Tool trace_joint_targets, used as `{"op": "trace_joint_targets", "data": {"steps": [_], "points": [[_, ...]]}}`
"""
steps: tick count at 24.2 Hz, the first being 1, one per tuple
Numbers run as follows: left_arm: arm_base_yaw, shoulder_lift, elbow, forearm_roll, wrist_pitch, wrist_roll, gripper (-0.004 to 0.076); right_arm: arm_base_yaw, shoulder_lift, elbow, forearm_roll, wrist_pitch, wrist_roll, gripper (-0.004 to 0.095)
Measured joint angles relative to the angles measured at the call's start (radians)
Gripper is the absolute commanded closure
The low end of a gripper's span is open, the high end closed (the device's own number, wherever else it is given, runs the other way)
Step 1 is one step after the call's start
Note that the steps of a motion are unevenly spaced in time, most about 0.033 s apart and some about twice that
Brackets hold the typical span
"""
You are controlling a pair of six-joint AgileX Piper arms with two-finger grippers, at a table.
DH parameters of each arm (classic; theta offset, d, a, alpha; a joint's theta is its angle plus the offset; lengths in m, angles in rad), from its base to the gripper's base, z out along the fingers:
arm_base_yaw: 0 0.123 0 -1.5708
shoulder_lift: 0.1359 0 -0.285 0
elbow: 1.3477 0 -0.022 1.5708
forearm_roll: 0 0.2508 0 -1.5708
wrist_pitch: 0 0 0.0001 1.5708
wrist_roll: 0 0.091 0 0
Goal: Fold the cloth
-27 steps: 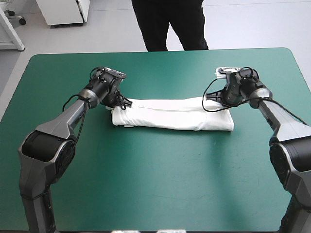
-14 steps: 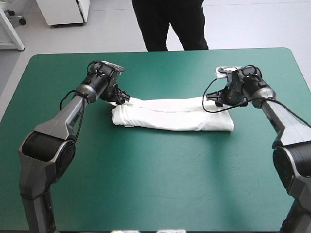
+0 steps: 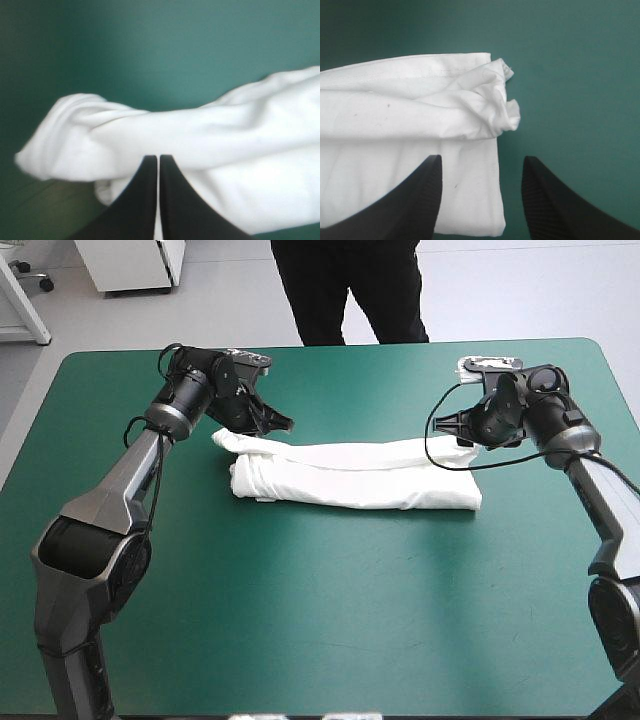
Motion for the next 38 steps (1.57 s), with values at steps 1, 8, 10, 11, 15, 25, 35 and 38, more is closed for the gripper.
{"op": "trace_joint_targets", "data": {"steps": [1,8,10,11,15,25,35,38], "points": [[-0.009,-0.001,0.000,-0.042,-0.017,0.022,0.0733,0.000,0.000,0.000,0.004,0.000,0.000,0.0488],[-0.139,-0.001,0.000,-0.129,-0.118,0.065,0.0733,0.000,0.000,0.000,0.023,0.004,0.000,0.0490],[-0.173,0.005,-0.001,-0.131,-0.142,0.065,0.0733,0.000,0.000,0.000,0.023,0.005,0.000,0.0490],[-0.187,0.009,-0.001,-0.131,-0.148,0.065,0.0733,0.000,0.000,0.000,0.024,0.007,0.000,0.0490],[-0.226,0.050,-0.003,-0.131,-0.162,0.065,0.0733,0.000,0.000,0.000,0.025,0.008,0.000,0.0490],[-0.246,0.202,-0.004,-0.140,-0.153,0.065,0.0733,-0.077,0.000,0.000,0.162,0.020,-0.038,0.0484],[-0.246,0.203,-0.004,-0.157,-0.150,0.086,0.0733,-0.238,0.095,0.000,0.475,0.150,-0.356,0.0254],[-0.246,0.203,-0.005,-0.162,-0.145,0.094,0.0733,-0.238,0.156,0.000,0.503,0.154,-0.376,0.0254]]}}
